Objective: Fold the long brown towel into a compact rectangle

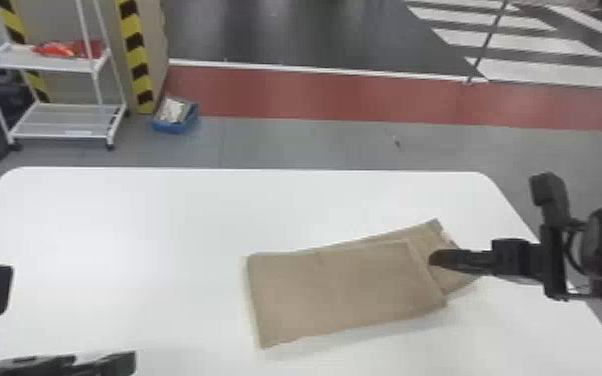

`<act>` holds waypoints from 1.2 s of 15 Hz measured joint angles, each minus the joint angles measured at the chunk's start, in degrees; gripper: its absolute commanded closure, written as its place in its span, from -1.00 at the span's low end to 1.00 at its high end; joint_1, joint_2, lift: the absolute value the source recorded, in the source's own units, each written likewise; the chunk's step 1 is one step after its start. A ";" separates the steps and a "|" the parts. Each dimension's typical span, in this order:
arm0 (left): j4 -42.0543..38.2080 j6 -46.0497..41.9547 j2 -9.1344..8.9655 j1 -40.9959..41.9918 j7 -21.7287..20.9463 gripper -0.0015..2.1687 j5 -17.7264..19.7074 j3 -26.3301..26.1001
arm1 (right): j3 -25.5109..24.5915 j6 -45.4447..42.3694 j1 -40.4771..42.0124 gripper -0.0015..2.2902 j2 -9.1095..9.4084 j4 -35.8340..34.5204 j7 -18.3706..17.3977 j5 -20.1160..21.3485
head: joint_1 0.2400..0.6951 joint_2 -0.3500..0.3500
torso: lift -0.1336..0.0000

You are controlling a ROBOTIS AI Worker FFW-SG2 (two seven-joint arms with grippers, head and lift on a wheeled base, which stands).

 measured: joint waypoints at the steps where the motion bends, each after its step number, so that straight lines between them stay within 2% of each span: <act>1: 0.16 0.00 0.03 -0.08 0.00 -0.92 0.00 -0.10 | 0.33 0.00 0.12 -0.79 -0.33 0.67 -0.01 0.64 | 1.00 -0.52 | -0.86; 5: 0.43 0.00 0.04 -0.12 0.07 -0.92 -0.01 -0.23 | 1.86 0.00 -0.86 -0.79 -0.56 3.59 -0.31 2.05 | 1.00 -0.54 | -0.86; 10: 0.50 0.00 0.04 -0.07 0.00 -0.92 -0.01 0.08 | 4.75 0.00 -2.37 -0.71 0.53 4.82 -0.73 2.20 | 1.00 -0.43 | -0.86; 16: 0.50 0.00 0.16 0.28 0.00 -0.92 -0.01 0.18 | 7.97 0.00 -3.56 -0.70 0.53 6.20 -0.37 4.57 | 1.00 -0.39 | -0.86; 18: 0.50 0.00 0.28 0.31 0.00 -0.92 -0.01 0.26 | 7.70 0.00 -3.84 -0.59 0.18 6.33 -0.28 4.84 | 1.00 -0.41 | -0.86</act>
